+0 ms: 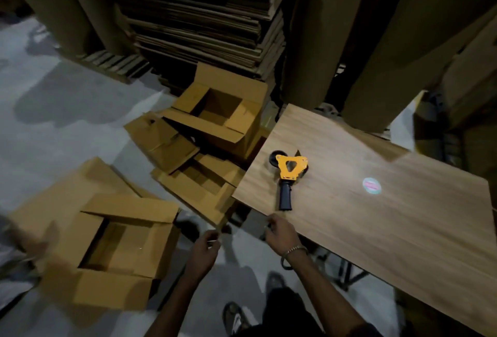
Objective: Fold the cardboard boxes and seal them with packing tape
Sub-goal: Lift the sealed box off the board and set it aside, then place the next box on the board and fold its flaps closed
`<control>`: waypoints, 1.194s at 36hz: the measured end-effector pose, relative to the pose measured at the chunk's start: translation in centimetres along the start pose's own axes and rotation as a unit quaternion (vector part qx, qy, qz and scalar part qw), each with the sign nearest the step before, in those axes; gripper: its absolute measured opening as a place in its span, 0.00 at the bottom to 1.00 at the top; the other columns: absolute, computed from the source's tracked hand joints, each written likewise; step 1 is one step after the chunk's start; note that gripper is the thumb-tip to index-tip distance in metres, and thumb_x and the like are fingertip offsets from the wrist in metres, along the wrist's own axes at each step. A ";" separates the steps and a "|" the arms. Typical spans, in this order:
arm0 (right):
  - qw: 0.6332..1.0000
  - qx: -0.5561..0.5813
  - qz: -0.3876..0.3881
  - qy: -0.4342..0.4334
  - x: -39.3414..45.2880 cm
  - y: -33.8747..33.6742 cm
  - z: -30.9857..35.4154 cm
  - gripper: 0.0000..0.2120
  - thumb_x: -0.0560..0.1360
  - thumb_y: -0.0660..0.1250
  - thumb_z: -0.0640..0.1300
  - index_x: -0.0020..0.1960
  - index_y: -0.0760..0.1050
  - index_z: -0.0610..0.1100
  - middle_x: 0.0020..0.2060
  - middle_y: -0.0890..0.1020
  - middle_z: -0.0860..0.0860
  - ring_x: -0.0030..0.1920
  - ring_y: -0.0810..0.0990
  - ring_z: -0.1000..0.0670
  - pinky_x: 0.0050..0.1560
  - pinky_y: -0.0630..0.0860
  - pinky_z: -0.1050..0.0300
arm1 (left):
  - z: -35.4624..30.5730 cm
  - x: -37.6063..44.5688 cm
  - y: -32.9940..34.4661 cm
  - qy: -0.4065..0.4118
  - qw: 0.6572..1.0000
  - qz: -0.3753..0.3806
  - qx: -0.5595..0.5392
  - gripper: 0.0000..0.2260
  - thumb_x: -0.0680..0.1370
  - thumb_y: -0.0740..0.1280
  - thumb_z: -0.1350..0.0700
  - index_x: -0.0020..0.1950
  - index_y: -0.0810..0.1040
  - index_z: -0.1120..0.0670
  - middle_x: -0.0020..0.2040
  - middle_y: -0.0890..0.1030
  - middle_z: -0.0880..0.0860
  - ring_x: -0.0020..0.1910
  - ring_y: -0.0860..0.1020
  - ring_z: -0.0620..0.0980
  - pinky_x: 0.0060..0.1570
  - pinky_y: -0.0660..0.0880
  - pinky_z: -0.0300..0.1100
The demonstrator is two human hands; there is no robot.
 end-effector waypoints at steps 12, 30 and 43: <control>0.996 0.001 -0.012 -0.092 14.0 -2.3 13.7 0.13 0.82 0.64 0.42 0.65 0.78 0.45 0.59 0.82 0.46 0.58 0.82 0.45 0.50 0.73 0.57 | -4.9 11.3 -7.2 -0.011 0.998 -0.039 -0.057 0.07 0.83 0.69 0.57 0.61 0.80 0.48 0.54 0.81 0.41 0.55 0.80 0.42 0.55 0.77 0.42; 0.998 -0.052 -0.013 -0.016 52.9 -7.8 22.9 0.16 0.82 0.66 0.49 0.69 0.76 0.48 0.62 0.81 0.48 0.60 0.81 0.46 0.57 0.80 0.51 | -10.4 47.6 -13.3 -0.158 0.984 0.000 -0.087 0.13 0.85 0.67 0.60 0.69 0.76 0.59 0.58 0.79 0.55 0.63 0.79 0.58 0.58 0.73 0.44; 0.975 0.036 -0.024 0.216 72.0 -2.3 12.2 0.45 0.77 0.72 0.60 0.81 0.57 0.37 0.78 0.66 0.39 0.74 0.71 0.37 0.69 0.73 0.44 | -7.5 64.8 -6.8 -0.346 0.869 0.010 -0.354 0.15 0.84 0.67 0.48 0.65 0.77 0.57 0.51 0.79 0.52 0.44 0.75 0.46 0.47 0.73 0.41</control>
Point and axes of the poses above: each hand's wrist, its own x-axis towards the middle knuckle, its own y-axis out of the palm, z = x × y, the point moved 6 cm from there along x, towards the middle knuckle
